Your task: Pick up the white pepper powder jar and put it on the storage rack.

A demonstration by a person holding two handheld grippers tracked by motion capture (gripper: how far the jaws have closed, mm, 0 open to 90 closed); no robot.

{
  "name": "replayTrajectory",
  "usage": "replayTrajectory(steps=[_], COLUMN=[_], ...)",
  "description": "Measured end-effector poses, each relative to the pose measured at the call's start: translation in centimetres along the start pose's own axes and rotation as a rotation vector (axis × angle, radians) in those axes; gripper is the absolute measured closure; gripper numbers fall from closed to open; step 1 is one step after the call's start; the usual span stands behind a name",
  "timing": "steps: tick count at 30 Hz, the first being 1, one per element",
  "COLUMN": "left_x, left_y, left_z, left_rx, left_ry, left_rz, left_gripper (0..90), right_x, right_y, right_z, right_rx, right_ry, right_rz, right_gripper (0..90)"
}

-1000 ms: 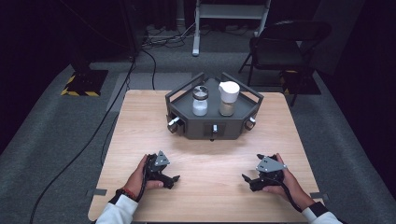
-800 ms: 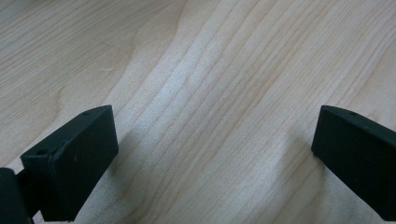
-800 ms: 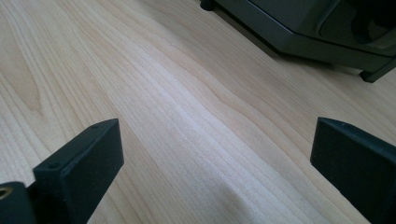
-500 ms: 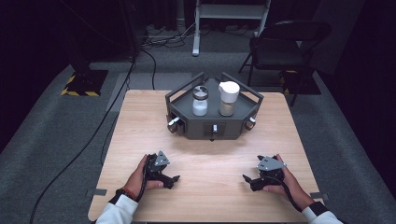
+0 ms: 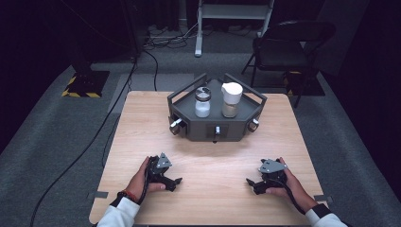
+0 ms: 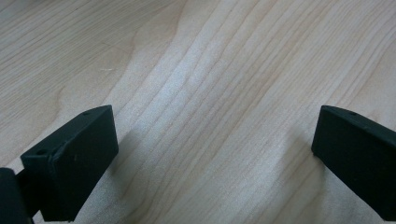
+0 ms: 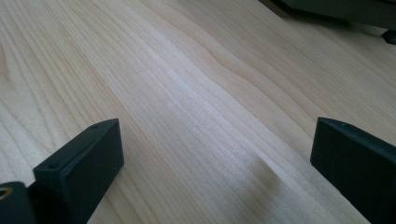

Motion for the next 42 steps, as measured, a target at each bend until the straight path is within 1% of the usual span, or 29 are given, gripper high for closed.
replayTrajectory(steps=[4, 11, 15, 17, 20, 22, 29, 42], left_x=[0.0, 0.0, 0.0, 0.0, 0.0, 0.0, -0.1, 0.0], left_y=[0.0, 0.0, 0.0, 0.0, 0.0, 0.1, 0.0, 0.0], left_z=[0.0, 0.0, 0.0, 0.0, 0.1, 0.1, 0.0, 0.0], left_rx=[0.000, 0.000, 0.000, 0.000, 0.000, 0.000, 0.000, 0.000], left_ry=[0.000, 0.000, 0.001, 0.001, 0.000, 0.000, 0.002, 0.000], left_rz=[0.000, 0.000, -0.001, 0.000, 0.001, 0.001, -0.001, 0.001], left_gripper=[0.1, 0.1, 0.1, 0.1, 0.1, 0.1, 0.1, 0.0], right_x=[-0.3, -1.4, -1.9, -2.2, -2.4, -2.8, -3.2, -3.3], right_y=[-0.1, -0.5, -0.7, -0.6, -0.6, -0.6, -0.6, -0.6], right_z=[0.1, 0.4, 0.5, 0.6, 0.6, 0.8, 0.8, 0.8], right_rx=[0.000, 0.003, 0.006, 0.012, 0.016, 0.030, 0.030, 0.031], right_ry=[0.011, 0.052, 0.068, 0.079, 0.085, 0.102, 0.116, 0.118], right_rz=[0.017, 0.086, 0.114, 0.130, 0.138, 0.165, 0.161, 0.158], right_gripper=[2.2, 1.1, 0.2, 0.1, 0.1, 0.0, 0.0, 0.0])
Point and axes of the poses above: each handheld gripper's, and its own axes: z roughly forward along the jaws, y roughly out of its top, x roughly to its left, the point moved 1 cm from there along z, roughly forward along the jaws, and after that the axes turned 2 degrees about -y, right-handed, at the moved point
